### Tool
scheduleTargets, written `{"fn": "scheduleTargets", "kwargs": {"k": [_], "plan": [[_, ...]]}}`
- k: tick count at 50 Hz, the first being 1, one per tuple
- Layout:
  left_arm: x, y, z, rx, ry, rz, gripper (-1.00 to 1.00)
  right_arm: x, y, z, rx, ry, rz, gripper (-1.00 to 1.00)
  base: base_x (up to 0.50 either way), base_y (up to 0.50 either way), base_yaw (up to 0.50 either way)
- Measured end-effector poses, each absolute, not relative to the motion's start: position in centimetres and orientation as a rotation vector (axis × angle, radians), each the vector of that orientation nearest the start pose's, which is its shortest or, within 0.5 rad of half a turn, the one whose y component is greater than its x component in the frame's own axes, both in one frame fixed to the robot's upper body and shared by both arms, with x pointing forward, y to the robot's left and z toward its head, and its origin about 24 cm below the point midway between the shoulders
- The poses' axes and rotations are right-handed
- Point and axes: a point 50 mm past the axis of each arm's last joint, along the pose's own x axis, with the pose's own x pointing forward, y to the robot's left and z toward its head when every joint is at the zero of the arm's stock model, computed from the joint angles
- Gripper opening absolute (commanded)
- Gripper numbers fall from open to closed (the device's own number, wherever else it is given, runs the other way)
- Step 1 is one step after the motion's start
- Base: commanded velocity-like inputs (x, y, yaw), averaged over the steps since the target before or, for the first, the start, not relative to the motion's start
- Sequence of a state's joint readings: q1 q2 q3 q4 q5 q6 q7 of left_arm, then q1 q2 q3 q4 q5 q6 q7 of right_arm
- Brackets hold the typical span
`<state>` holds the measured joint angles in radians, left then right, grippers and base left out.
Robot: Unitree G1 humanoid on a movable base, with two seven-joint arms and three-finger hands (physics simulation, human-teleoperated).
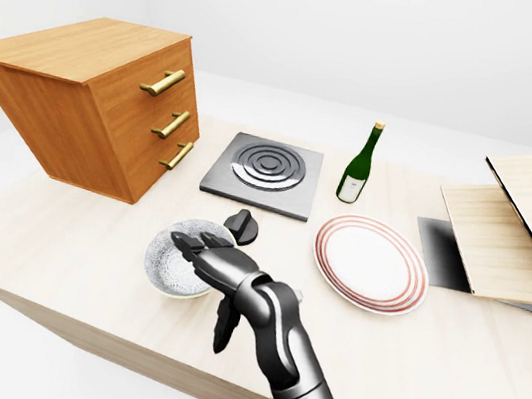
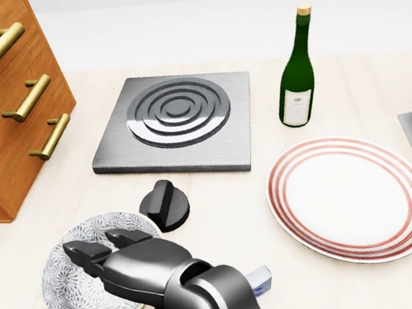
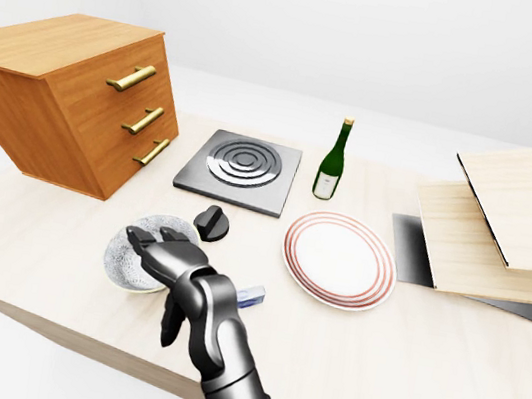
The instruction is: Pick up the akita bowl and put it on the plate.
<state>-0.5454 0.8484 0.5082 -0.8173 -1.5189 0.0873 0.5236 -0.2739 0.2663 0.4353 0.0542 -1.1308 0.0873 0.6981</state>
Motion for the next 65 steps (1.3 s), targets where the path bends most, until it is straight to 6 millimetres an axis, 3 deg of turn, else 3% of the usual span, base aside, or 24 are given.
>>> {"fn": "scheduleTargets", "kwargs": {"k": [29,30,31,32,34,36,37,45,65], "plan": [[15.0,21.3,36.7,-0.559,-1.000,-0.374,0.97,28.6,4.1,6.0,-1.112,0.055,0.956,1.00,0.00,0.00,0.00],[15.0,21.3,36.7,-0.559,-0.999,-0.374,0.97,28.6,4.1,5.9,-1.113,0.058,0.956,0.95,0.00,0.00,0.00],[15.0,21.3,36.7,-0.559,-0.999,-0.374,0.98,28.7,4.1,5.9,-1.114,0.059,0.955,0.44,0.00,0.00,0.00],[15.0,21.3,36.7,-0.558,-0.999,-0.374,0.98,28.7,4.2,5.8,-1.115,0.060,0.954,0.07,0.00,0.00,0.00],[15.0,21.3,36.7,-0.558,-0.998,-0.374,0.98,28.7,4.2,5.8,-1.118,0.063,0.954,-0.20,0.00,0.00,0.00],[15.0,21.3,36.7,-0.558,-0.998,-0.375,0.97,28.7,4.2,5.7,-1.120,0.064,0.954,-0.67,0.00,0.00,0.00],[15.0,21.3,36.7,-0.558,-0.998,-0.375,0.98,28.7,4.2,5.7,-1.122,0.064,0.955,-0.76,0.00,0.00,0.00],[15.0,21.3,36.7,-0.559,-0.997,-0.375,0.97,28.1,4.6,6.5,-1.124,0.032,0.965,-0.99,0.00,0.00,0.00],[14.9,21.3,36.7,-0.558,-0.992,-0.382,0.98,26.1,5.3,9.0,-1.105,-0.078,0.968,-1.00,0.00,0.00,0.00]]}}
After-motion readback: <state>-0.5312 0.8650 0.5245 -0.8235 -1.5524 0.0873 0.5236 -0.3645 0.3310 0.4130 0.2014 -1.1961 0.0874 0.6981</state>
